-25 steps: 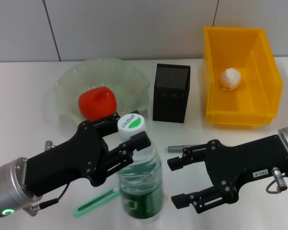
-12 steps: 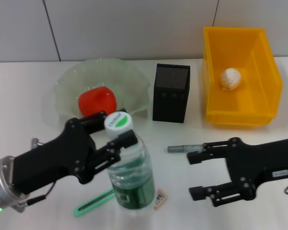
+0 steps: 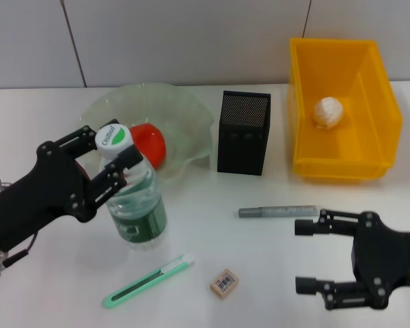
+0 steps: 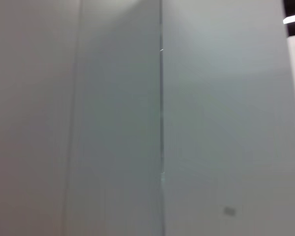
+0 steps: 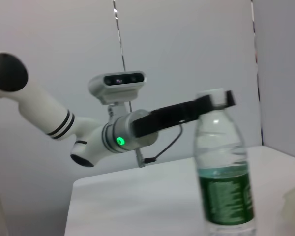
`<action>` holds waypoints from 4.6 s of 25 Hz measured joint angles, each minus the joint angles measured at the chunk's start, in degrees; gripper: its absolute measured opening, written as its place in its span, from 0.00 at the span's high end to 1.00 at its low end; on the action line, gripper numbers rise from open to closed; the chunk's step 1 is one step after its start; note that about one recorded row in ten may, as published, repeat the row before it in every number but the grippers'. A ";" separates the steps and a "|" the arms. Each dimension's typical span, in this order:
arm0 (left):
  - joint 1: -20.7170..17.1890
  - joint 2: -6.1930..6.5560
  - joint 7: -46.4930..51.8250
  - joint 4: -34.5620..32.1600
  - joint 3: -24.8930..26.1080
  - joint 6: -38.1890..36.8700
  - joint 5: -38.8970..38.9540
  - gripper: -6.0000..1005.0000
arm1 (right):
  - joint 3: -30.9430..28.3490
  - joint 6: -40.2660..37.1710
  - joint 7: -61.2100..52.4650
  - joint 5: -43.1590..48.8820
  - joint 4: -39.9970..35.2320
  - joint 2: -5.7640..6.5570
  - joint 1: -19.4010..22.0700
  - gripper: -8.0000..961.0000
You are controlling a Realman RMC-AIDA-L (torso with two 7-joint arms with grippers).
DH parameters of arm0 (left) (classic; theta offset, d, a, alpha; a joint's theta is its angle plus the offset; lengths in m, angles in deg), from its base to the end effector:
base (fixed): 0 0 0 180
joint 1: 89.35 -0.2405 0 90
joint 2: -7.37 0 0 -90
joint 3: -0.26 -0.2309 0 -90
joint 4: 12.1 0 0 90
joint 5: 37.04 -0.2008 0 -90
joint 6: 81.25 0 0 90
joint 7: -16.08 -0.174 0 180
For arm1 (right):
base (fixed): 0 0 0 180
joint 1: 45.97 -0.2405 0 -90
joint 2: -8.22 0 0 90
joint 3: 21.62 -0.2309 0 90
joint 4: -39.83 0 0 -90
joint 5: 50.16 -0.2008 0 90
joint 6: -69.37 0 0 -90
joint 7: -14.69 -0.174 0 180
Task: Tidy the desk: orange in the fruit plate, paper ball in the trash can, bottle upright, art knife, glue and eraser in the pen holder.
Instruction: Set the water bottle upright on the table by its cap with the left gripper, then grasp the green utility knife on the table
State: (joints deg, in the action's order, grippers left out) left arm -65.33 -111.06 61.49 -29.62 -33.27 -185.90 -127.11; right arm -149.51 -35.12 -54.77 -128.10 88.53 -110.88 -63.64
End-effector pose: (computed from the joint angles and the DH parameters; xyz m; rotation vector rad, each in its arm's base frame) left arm -0.2145 0.2777 0.0120 -2.2769 -0.2163 -1.3091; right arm 0.2140 0.2530 0.0022 -2.8685 0.2357 0.8864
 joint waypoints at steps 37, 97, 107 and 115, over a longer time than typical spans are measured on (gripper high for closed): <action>-2.14 -0.15 -9.57 0.56 3.45 14.83 0.08 0.54 | -2.68 2.46 8.91 0.26 -11.35 0.09 -0.56 0.19; -21.53 -0.71 14.58 -36.47 -37.23 19.19 13.69 0.20 | -5.79 8.04 8.59 1.16 -11.02 1.86 1.85 0.19; -30.03 -0.23 46.50 -70.07 -52.12 36.71 -3.14 0.20 | -5.75 8.30 8.73 1.17 -11.16 1.82 1.84 0.19; -24.62 -0.27 80.81 -84.79 -58.81 34.81 -33.66 0.20 | -5.78 8.63 8.76 1.73 -10.91 2.08 1.85 0.19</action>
State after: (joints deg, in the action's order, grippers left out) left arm -89.95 -111.33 142.31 -114.41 -92.08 -151.09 -160.77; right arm -155.30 -26.49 -46.01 -126.37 77.62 -108.80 -61.79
